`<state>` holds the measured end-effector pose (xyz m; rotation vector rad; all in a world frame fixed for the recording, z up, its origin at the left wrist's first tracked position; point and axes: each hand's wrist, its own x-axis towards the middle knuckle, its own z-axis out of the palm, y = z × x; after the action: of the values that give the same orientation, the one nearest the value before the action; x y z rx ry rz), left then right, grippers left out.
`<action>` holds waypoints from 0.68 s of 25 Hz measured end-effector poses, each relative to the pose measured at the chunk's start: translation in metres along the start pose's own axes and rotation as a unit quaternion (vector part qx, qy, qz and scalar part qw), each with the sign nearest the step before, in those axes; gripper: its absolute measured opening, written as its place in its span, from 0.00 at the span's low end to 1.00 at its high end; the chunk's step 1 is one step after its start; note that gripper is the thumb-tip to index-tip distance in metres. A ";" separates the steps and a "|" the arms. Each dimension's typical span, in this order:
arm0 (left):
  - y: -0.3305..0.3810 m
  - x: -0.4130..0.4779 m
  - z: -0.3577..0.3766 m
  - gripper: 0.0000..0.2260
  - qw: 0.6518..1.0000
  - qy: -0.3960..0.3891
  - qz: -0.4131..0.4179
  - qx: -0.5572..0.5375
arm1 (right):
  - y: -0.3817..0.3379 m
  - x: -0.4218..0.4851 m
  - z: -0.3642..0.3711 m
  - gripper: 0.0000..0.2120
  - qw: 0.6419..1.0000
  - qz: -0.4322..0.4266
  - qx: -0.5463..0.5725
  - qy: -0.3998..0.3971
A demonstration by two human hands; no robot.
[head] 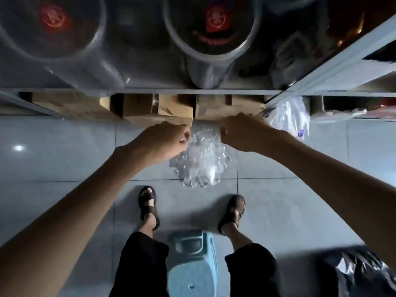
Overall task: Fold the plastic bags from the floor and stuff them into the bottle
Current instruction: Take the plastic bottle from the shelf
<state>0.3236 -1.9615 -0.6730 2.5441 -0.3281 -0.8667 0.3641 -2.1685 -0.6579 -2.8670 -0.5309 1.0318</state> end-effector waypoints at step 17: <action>-0.212 0.166 0.319 0.09 0.988 -0.060 -0.053 0.129 | 0.008 0.279 0.376 0.09 0.996 -0.064 0.041 -0.043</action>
<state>0.2707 -1.9363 -1.0862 2.7731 -0.3664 -1.0842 0.3311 -2.1087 -1.1214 -2.6882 -0.6535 1.1309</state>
